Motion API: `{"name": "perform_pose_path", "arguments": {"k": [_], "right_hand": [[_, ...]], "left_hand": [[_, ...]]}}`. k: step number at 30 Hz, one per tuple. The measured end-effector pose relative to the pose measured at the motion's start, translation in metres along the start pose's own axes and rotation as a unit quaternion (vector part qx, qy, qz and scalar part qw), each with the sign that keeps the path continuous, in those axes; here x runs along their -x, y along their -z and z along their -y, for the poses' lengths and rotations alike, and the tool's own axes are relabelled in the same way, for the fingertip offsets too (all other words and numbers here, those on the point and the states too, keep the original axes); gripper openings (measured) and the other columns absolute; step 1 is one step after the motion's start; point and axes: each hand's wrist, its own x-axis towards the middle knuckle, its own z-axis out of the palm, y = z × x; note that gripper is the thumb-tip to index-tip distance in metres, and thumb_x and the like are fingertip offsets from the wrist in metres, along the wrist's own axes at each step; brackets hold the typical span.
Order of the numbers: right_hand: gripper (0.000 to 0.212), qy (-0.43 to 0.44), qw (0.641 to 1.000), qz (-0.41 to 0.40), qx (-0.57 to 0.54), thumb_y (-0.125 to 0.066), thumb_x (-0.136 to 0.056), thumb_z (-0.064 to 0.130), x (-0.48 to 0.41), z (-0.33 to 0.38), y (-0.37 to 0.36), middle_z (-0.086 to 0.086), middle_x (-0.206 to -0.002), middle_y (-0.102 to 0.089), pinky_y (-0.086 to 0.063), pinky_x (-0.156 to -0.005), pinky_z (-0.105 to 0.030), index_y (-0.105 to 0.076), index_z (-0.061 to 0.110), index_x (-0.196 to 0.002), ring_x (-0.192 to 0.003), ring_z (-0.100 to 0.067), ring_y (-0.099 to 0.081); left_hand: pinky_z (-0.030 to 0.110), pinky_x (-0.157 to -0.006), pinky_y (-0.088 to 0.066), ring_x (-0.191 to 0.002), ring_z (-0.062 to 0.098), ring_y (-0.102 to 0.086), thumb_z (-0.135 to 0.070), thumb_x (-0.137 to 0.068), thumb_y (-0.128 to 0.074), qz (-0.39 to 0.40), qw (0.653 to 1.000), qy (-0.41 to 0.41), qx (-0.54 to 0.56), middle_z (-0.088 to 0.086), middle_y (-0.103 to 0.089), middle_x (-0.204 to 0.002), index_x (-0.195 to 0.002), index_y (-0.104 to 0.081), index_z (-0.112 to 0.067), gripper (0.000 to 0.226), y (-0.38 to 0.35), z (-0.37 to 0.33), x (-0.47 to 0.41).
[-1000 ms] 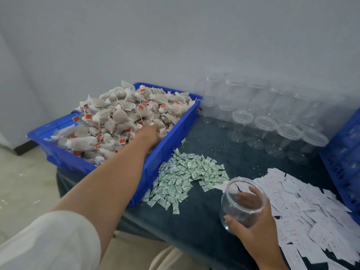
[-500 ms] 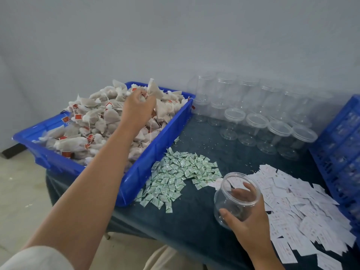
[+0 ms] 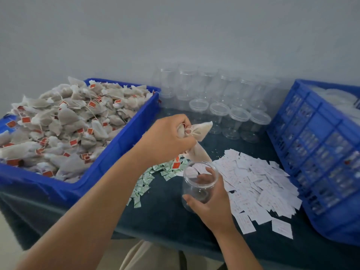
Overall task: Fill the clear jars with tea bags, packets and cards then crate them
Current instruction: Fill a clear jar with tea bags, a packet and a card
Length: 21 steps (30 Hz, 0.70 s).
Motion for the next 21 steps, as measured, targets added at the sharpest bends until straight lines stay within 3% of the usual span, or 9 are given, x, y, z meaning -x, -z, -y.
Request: {"name": "perform_pose_path", "arguments": {"k": [3,7,10,12,16,19,21], "right_hand": [[0.081,-0.001,1.0,-0.017,0.007,-0.093,-0.063,0.062,0.0,0.003,0.001,0.03,-0.124,-0.067,-0.053,-0.085,-0.008,-0.049,0.053,-0.13,-0.115,0.005,-0.068],[0.078,0.011,0.999,-0.025,0.026,-0.094,-0.064,0.06,0.0,0.002,0.002,0.031,-0.125,-0.065,-0.052,-0.086,-0.007,-0.046,0.062,-0.125,-0.115,0.004,-0.067],[0.077,0.01,0.999,-0.028,0.019,-0.094,-0.065,0.06,-0.001,0.002,0.002,0.032,-0.125,-0.065,-0.052,-0.084,-0.007,-0.045,0.062,-0.124,-0.114,0.006,-0.067],[0.082,0.015,0.999,-0.031,0.017,-0.094,-0.067,0.058,-0.001,0.002,0.002,0.034,-0.129,-0.063,-0.05,-0.088,-0.005,-0.043,0.065,-0.13,-0.119,0.008,-0.064],[0.091,0.011,0.999,-0.026,0.015,-0.094,-0.066,0.057,0.0,0.003,0.003,0.037,-0.134,-0.06,-0.051,-0.094,-0.008,-0.039,0.064,-0.139,-0.125,0.007,-0.061],[0.09,0.003,1.0,-0.023,0.016,-0.091,-0.066,0.063,0.001,0.002,0.003,0.038,-0.134,-0.059,-0.052,-0.097,-0.012,-0.042,0.051,-0.141,-0.126,0.005,-0.061],[0.088,-0.003,1.0,-0.024,0.019,-0.089,-0.065,0.067,0.001,0.002,0.003,0.036,-0.129,-0.061,-0.053,-0.095,-0.012,-0.042,0.052,-0.138,-0.123,0.005,-0.062]], "left_hand": [[0.017,-0.052,-0.036,-0.07,0.006,-0.057,-0.034,-0.081,-0.068,0.079,0.993,-0.007,-0.092,-0.014,-0.064,-0.078,-0.08,-0.053,-0.035,0.015,-0.025,-0.006,0.0],[0.023,-0.06,-0.037,-0.082,0.007,-0.058,-0.034,-0.088,-0.071,0.212,0.957,-0.012,-0.195,-0.014,-0.063,-0.088,-0.092,-0.058,-0.035,0.013,-0.035,-0.008,0.001],[0.021,-0.062,-0.041,-0.083,0.005,-0.062,-0.041,-0.09,-0.074,0.211,0.962,0.004,-0.173,-0.015,-0.067,-0.092,-0.1,-0.067,-0.034,0.014,-0.023,-0.011,0.001],[0.02,-0.066,-0.045,-0.084,-0.001,-0.064,-0.041,-0.094,-0.07,0.191,0.972,0.013,-0.135,-0.018,-0.069,-0.093,-0.096,-0.071,-0.037,0.005,-0.013,-0.014,0.0],[0.021,-0.066,-0.047,-0.077,-0.008,-0.065,-0.036,-0.097,-0.067,0.197,0.971,0.019,-0.135,-0.02,-0.071,-0.087,-0.094,-0.075,-0.039,0.009,-0.006,-0.016,-0.003],[0.015,-0.064,-0.046,-0.076,-0.011,-0.066,-0.037,-0.097,-0.068,0.245,0.958,0.022,-0.151,-0.023,-0.07,-0.101,-0.114,-0.072,-0.044,0.019,-0.01,-0.018,-0.001],[0.014,-0.066,-0.046,-0.08,-0.011,-0.065,-0.042,-0.095,-0.07,0.245,0.958,0.022,-0.146,-0.025,-0.065,-0.108,-0.127,-0.063,-0.048,0.033,-0.014,-0.016,0.001]]}}
